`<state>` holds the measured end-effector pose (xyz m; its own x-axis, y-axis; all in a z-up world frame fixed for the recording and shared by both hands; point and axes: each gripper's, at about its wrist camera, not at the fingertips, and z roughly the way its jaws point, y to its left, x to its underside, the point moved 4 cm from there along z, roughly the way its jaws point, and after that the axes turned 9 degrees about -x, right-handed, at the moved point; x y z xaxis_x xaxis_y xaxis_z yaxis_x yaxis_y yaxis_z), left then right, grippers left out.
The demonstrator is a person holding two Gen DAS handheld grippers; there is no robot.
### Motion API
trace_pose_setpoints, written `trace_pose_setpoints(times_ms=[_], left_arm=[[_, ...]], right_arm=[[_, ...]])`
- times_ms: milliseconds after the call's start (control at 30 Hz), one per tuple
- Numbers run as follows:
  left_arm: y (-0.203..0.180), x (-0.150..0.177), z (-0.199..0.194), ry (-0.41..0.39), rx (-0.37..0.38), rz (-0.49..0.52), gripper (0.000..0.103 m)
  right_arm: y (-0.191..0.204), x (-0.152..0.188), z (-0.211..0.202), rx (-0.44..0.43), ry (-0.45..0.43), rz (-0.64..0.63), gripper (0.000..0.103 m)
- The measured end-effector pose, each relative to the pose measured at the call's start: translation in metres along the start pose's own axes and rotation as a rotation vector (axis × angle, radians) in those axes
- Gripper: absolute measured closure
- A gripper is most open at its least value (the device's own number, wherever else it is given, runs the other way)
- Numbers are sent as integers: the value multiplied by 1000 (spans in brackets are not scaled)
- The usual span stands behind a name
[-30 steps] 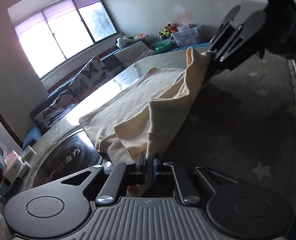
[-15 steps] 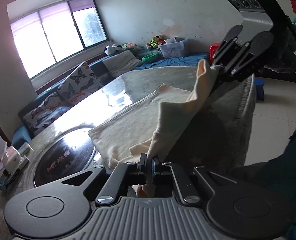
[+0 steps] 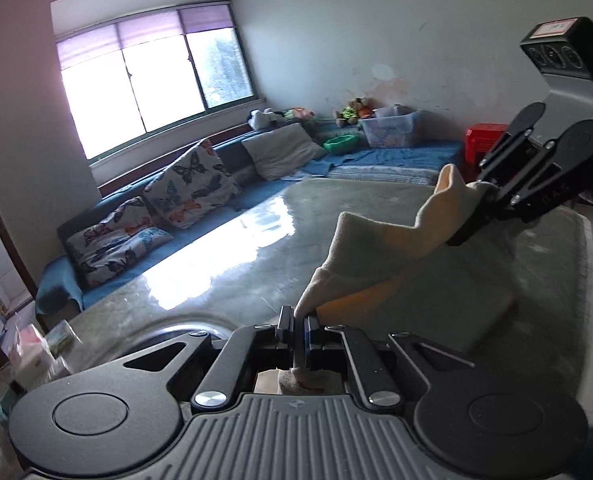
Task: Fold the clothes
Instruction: 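Lift and fold the cloth over onto itself with both grippers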
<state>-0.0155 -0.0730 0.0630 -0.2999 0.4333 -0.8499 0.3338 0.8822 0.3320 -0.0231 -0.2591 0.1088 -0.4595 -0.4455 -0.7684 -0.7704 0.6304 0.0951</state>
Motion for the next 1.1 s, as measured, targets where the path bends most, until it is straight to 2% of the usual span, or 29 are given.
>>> trace_pose_setpoints(times_ms=[167, 233, 333, 367, 433, 467, 500, 533, 567, 600, 667, 733, 800, 967, 1100], left_arm=[[-3, -3, 78, 75, -72, -25, 98], [-5, 2, 107, 110, -99, -38, 94], [-2, 13, 125, 173, -109, -83, 90], [0, 16, 126, 180, -107, -107, 89], [3, 16, 112, 160, -119, -128, 77], [4, 16, 105, 149, -125, -138, 75], [5, 17, 96, 137, -125, -146, 71], [7, 18, 90, 138, -123, -154, 70], [8, 20, 84, 139, -121, -161, 70], [9, 24, 79, 150, -119, -169, 70], [9, 30, 71, 172, -116, -184, 70], [7, 37, 64, 185, -104, -186, 70], [8, 45, 62, 212, -112, -203, 70], [7, 55, 57, 255, -75, -283, 71], [-2, 62, 49, 267, -48, -259, 76]], right_arm=[[-56, -20, 48, 55, 12, 74, 97], [-78, -16, 70, 80, 18, 147, 95], [-98, -5, 90, 113, 32, 221, 93], [-100, 0, 92, 129, 29, 225, 87], [-100, 9, 91, 161, 13, 219, 82], [-98, 10, 87, 186, -9, 207, 76], [-95, 12, 82, 216, -33, 198, 64], [-93, 13, 76, 243, -61, 190, 56], [-92, 14, 70, 270, -91, 182, 42], [-90, 15, 63, 309, -119, 169, 40], [-89, 16, 55, 357, -139, 155, 40], [-88, 19, 49, 361, -146, 173, 41], [-81, 22, 48, 308, -142, 182, 43], [-53, 42, 59, 229, -89, 159, 46], [-41, 58, 71, 214, -47, 170, 46]])
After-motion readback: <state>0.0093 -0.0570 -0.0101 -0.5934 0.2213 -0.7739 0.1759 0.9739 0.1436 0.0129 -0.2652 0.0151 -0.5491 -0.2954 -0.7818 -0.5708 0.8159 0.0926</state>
